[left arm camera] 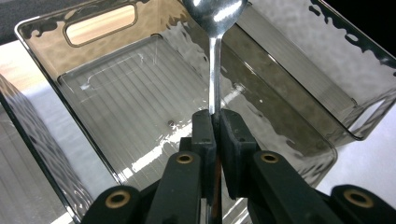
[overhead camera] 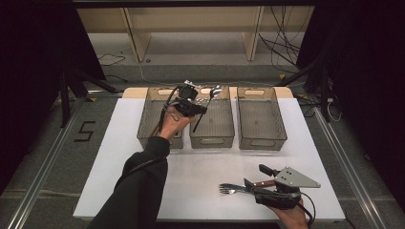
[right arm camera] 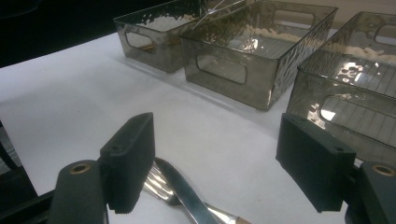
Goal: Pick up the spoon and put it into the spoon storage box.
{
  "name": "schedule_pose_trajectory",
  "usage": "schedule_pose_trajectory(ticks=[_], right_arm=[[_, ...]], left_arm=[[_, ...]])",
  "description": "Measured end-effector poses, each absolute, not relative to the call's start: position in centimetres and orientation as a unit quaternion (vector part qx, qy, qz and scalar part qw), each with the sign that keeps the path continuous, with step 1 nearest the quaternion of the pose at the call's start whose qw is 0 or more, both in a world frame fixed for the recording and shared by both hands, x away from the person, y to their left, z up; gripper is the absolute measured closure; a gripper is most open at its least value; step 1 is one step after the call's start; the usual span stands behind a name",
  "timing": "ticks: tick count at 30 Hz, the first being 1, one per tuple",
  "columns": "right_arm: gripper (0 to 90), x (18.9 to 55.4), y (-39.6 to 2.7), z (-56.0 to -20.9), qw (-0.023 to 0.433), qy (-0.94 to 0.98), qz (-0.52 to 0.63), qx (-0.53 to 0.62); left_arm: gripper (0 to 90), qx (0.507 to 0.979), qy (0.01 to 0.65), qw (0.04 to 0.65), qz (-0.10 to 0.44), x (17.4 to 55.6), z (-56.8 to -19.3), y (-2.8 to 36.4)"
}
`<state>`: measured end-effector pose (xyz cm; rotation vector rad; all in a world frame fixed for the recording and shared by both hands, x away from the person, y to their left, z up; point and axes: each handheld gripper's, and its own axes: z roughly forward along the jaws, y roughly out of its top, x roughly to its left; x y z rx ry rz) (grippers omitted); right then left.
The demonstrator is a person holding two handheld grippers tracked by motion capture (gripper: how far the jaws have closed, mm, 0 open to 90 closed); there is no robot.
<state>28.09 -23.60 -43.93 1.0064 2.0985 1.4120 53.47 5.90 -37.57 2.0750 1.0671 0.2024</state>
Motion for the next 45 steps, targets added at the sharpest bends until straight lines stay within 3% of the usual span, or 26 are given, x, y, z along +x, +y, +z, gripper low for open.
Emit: schedule_pose_trajectory(ticks=[14,17,20,32,45], right_arm=[[28.7,28.1,-23.6,-43.9,0.208,0.755,0.507,0.361],[28.7,28.1,-23.6,-43.9,0.208,0.754,0.507,0.361],[28.7,28.1,-23.6,-43.9,0.207,0.755,0.507,0.36],[28.7,28.1,-23.5,-43.9,0.208,0.756,0.505,0.361],[28.7,28.1,-23.4,-44.0,0.208,0.756,0.504,0.362]], left_arm=[[82.2,0.809,0.44,0.382,0.076,53.9,-38.8,5.3],[68.1,0.806,0.444,0.384,0.072,53.8,-38.6,5.2],[64.7,0.807,0.442,0.385,0.074,53.6,-38.1,5.3],[37.5,0.799,0.444,0.402,0.051,51.9,-37.0,7.5],[25.5,0.787,0.437,0.432,0.054,48.9,-36.2,10.6]])
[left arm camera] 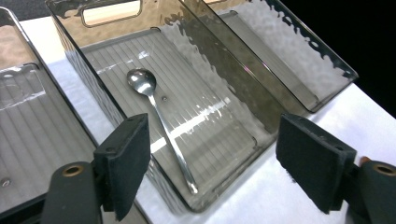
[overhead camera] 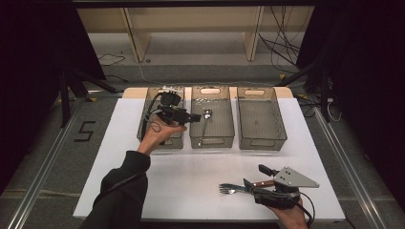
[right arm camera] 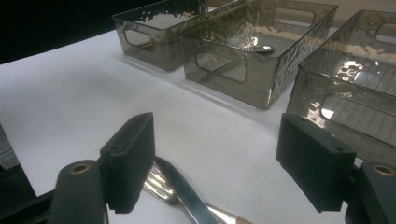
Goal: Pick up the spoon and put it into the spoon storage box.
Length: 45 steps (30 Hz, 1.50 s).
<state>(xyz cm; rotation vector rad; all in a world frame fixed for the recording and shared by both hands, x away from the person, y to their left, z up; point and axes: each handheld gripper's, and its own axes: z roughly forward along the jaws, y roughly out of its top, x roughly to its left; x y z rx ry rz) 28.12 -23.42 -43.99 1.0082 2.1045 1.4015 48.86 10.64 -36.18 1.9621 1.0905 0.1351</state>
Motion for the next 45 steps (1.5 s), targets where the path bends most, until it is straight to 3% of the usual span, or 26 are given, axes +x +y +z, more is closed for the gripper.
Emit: schedule_pose_trajectory(ticks=[29,45], right_arm=[[28.4,28.2,-23.4,-44.1,0.206,0.76,0.497,0.365],[28.4,28.4,-23.9,-44.2,0.204,0.761,0.495,0.367]], left_arm=[[20.9,0.773,0.409,0.479,0.08,40.2,-38.5,17.5],[20.2,0.767,0.4,0.494,0.09,37.5,-40.0,19.1]])
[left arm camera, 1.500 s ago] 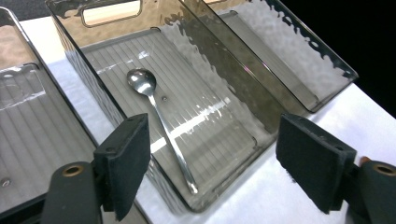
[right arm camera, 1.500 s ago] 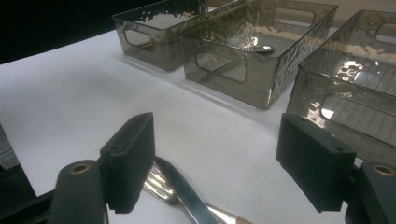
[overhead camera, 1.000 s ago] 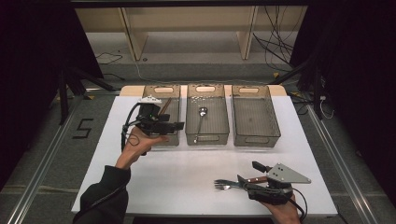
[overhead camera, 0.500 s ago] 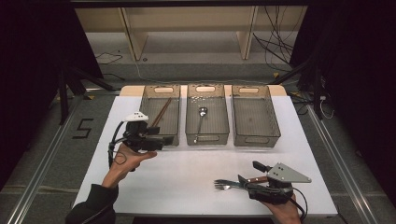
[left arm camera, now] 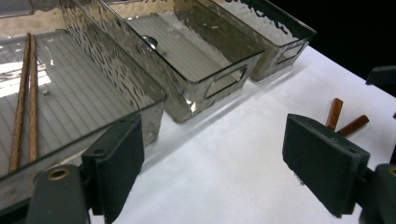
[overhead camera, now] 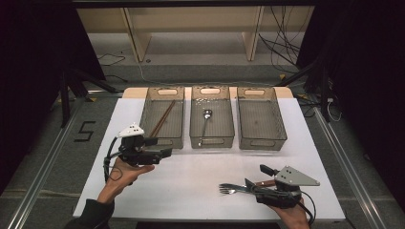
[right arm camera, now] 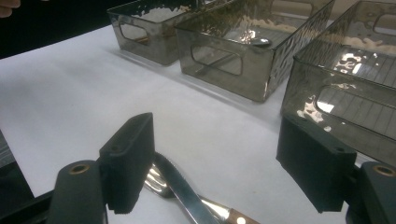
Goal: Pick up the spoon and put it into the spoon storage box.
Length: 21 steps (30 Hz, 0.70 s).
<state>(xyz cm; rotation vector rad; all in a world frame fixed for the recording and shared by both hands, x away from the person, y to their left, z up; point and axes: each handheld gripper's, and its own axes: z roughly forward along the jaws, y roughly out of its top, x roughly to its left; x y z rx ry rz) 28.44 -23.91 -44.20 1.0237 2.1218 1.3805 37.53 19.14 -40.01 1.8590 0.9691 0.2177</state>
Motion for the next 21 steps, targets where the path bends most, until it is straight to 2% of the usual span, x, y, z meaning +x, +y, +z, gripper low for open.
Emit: schedule_pose_trajectory(ticks=[21], right_arm=[[27.7,28.7,-24.0,-44.4,0.204,0.78,0.465,0.365]], left_arm=[[19.1,0.762,0.383,0.511,0.107,34.2,-42.6,20.6]])
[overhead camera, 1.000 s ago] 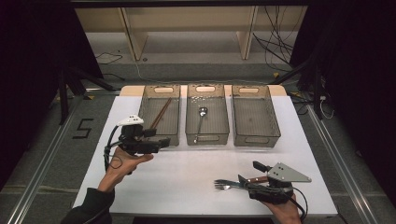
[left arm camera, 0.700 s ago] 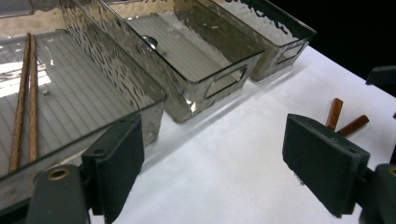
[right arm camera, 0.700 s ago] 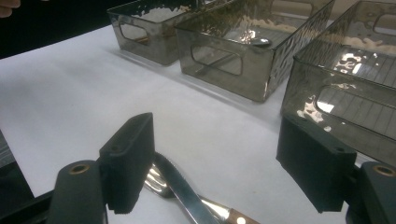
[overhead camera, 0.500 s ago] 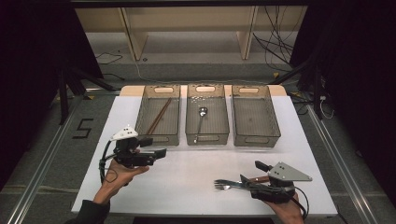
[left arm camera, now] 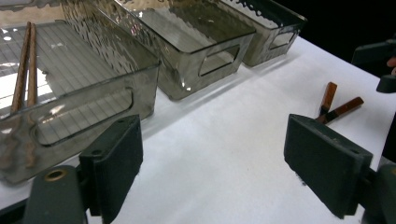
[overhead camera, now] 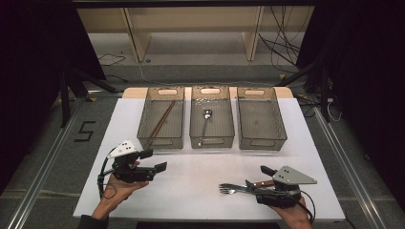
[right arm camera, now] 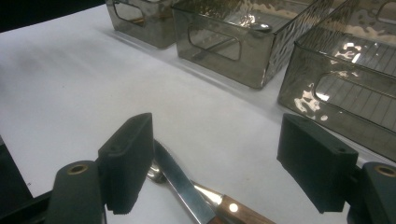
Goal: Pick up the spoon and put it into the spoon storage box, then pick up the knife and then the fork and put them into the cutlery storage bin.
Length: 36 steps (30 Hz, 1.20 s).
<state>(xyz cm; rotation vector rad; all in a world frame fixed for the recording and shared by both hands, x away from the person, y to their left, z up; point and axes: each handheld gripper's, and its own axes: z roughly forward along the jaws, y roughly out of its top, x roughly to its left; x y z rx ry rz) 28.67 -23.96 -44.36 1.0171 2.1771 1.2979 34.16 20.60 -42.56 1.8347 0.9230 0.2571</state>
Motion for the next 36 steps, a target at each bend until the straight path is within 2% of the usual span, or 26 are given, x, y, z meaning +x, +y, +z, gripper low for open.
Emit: schedule_pose_trajectory(ticks=[14,26,36], right_arm=[[27.3,28.7,-23.9,-44.5,0.2,0.787,0.452,0.368],[27.3,29.2,-24.4,-44.4,0.189,0.807,0.42,0.37],[30.1,29.5,-24.3,-44.0,0.164,0.881,0.305,0.322]], left_arm=[[18.8,0.743,0.401,0.524,0.113,32.9,-43.8,22.3],[18.5,0.744,0.391,0.525,0.135,32.2,-44.1,22.6],[18.5,0.741,0.388,0.532,0.132,31.6,-44.4,22.4]])
